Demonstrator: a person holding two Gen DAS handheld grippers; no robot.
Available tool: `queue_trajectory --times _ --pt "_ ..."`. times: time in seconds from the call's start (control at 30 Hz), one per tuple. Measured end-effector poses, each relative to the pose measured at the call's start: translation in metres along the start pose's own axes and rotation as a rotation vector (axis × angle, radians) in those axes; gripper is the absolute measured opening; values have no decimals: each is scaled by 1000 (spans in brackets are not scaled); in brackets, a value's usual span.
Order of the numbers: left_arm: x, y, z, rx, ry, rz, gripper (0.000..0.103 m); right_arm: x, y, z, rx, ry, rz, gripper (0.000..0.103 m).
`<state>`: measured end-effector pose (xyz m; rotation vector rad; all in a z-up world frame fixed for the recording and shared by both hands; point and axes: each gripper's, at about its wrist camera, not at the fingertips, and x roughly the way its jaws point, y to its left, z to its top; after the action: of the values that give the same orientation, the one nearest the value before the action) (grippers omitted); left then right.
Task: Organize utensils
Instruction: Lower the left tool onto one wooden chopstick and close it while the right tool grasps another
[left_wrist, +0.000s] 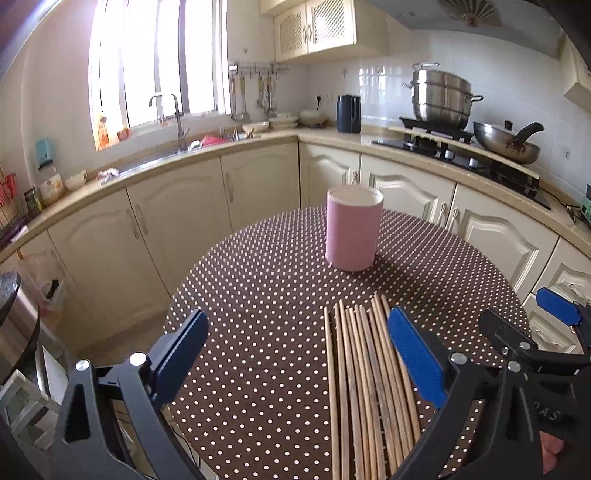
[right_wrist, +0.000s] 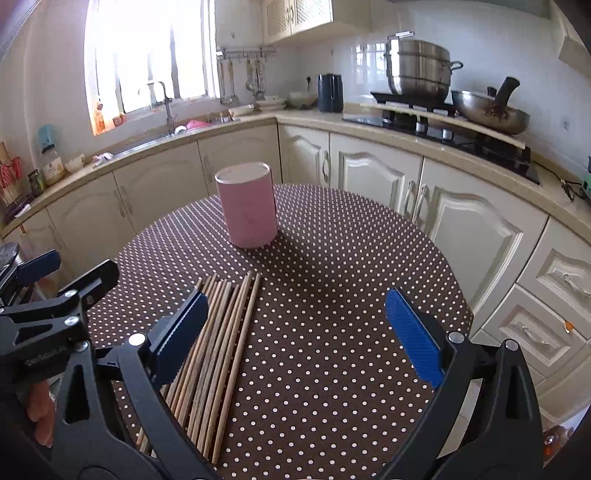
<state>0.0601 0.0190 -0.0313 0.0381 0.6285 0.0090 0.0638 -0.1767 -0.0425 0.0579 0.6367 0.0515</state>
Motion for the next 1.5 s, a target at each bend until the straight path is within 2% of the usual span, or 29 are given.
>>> queue_trajectory --times 0.23,0.53,0.73,0.9,1.07,1.13,1.2,1.23,1.27,1.33,1.4,1.43,1.5 --pt "40 9 -3 -16 91 1 96 38 6 -2 -8 100 -14 95" --pt "86 18 -17 -8 215 -37 96 89 12 -4 -21 226 -45 93" --pt "105 21 -22 -7 267 -58 96 112 19 -10 -36 284 -47 91" --pt "115 20 -27 3 299 -69 96 127 24 -13 -48 327 -59 83" --pt "125 17 -31 17 331 -66 96 139 28 -15 -57 361 -40 80" --pt "129 15 -31 20 343 -63 96 139 29 -14 -61 355 -29 75" --pt "133 11 -32 25 355 -52 96 137 28 -13 -65 344 -26 53" --pt "136 10 -32 27 362 -43 96 134 27 -14 -66 341 -25 46" --pt "138 9 -33 29 369 -32 96 133 27 -13 -70 337 -23 35" --pt "146 6 -34 29 390 -14 96 130 26 -14 -73 334 -16 29" --pt "152 4 -35 12 407 -16 96 127 24 -16 -67 329 -14 14" --pt "154 4 -35 6 408 -16 95 126 22 -16 -61 328 -12 11" --pt "155 3 -34 -1 385 -22 86 125 17 -16 -39 325 5 9"
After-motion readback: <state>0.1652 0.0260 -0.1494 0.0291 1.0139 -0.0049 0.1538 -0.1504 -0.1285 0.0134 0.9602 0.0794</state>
